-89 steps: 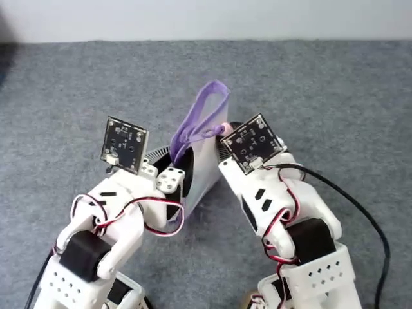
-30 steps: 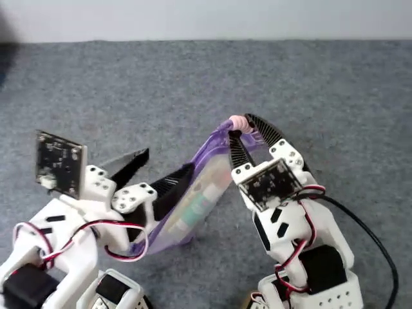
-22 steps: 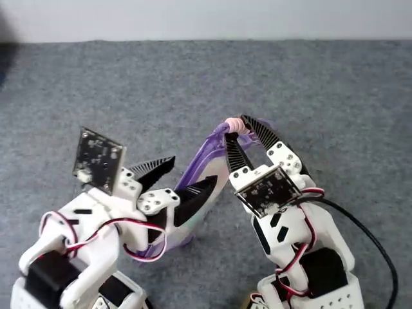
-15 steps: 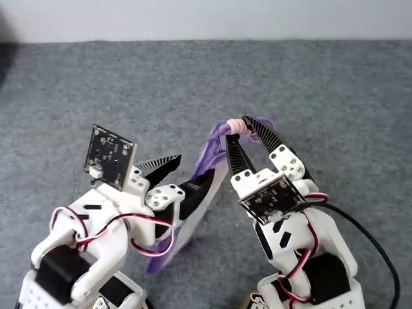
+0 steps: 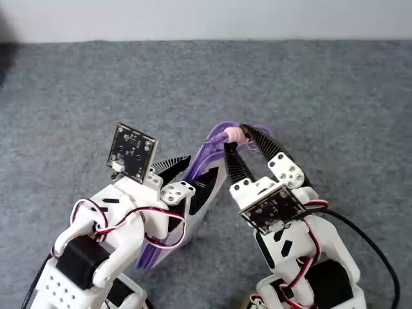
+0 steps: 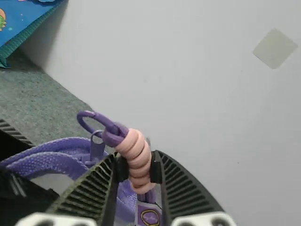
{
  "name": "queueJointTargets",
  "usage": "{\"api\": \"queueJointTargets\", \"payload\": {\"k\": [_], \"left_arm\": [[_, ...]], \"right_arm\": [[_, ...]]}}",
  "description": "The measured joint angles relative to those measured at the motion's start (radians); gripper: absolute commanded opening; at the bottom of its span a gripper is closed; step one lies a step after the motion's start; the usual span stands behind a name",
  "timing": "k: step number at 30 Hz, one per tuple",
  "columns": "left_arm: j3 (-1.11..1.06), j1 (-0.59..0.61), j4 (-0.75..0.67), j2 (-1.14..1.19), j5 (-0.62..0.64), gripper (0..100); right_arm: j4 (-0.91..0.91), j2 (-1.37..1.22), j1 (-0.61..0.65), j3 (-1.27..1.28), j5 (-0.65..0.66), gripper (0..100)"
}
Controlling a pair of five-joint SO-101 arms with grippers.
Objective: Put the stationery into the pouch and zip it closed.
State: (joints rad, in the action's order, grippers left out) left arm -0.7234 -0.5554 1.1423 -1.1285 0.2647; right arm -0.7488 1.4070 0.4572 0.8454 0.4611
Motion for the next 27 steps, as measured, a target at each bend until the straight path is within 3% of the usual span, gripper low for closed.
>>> {"api": "queueJointTargets", "payload": {"k": [6,12,20,27], "left_arm": [[-0.002,0.000,0.000,0.000,0.000,1],[0.015,0.000,0.014,0.000,0.000,1],[0.169,0.000,0.176,0.006,0.000,1],[0.261,-0.002,0.292,0.009,-0.002,1]], "right_arm": [[0.000,0.000,0.021,0.000,0.000,0.7],[0.000,0.000,-0.008,0.000,0.038,0.7],[0.000,0.021,-0.172,0.120,0.044,0.7],[0.161,0.023,-0.270,0.299,0.051,0.7]]}}
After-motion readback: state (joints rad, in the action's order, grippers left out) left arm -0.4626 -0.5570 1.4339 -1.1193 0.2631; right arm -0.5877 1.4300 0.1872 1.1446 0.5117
